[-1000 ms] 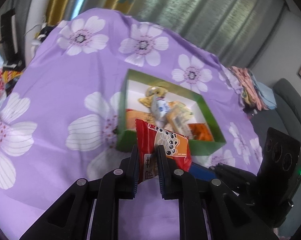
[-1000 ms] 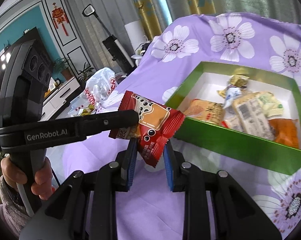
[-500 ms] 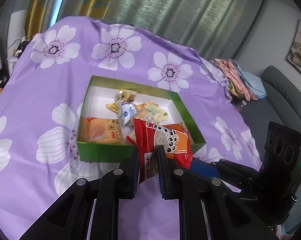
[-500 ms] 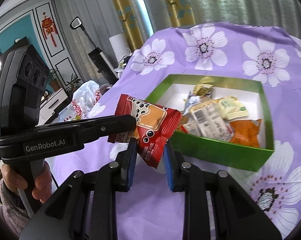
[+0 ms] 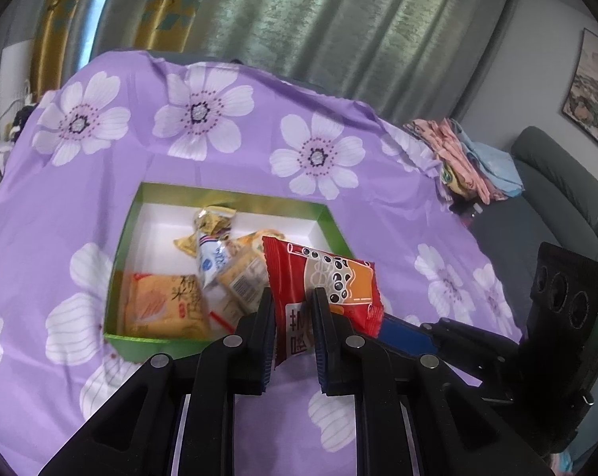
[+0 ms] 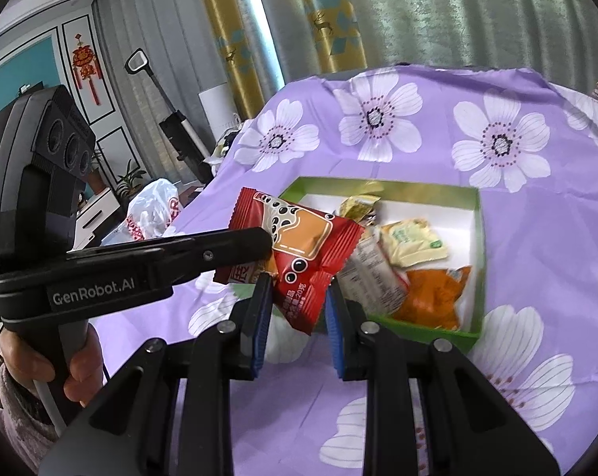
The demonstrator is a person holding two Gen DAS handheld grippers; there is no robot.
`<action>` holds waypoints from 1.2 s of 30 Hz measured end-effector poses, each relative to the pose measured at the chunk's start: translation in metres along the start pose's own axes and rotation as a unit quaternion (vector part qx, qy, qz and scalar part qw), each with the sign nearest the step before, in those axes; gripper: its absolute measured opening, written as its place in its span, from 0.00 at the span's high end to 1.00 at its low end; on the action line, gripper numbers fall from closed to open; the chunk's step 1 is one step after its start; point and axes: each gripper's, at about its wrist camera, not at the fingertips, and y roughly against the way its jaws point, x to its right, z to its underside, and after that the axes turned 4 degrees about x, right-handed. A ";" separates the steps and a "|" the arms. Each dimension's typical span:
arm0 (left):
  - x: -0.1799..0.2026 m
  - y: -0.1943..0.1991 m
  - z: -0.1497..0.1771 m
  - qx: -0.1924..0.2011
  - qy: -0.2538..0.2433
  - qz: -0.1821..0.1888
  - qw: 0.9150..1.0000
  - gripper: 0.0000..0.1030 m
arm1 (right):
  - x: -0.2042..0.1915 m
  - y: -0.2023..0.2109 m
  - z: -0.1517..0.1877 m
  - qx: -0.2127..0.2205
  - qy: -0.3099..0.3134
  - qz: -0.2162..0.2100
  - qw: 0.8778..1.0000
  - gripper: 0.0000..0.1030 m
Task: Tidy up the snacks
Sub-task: 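Lower the red packet into the box and open the left tool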
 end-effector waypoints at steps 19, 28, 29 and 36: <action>0.001 -0.056 -0.023 -0.018 0.006 0.012 1.000 0.85 | 0.045 -0.026 -0.022 -0.012 -0.009 0.026 1.000 0.74; -0.007 -0.077 -0.021 -0.035 0.018 0.006 0.999 0.85 | 0.056 -0.043 -0.021 -0.035 -0.007 0.030 0.999 0.74; -0.008 -0.078 -0.021 -0.037 0.020 0.005 0.999 0.85 | 0.056 -0.045 -0.021 -0.037 -0.007 0.030 0.999 0.74; -0.018 -0.085 -0.019 -0.047 0.032 0.000 0.998 0.85 | 0.056 -0.055 -0.019 -0.051 -0.005 0.031 0.998 0.74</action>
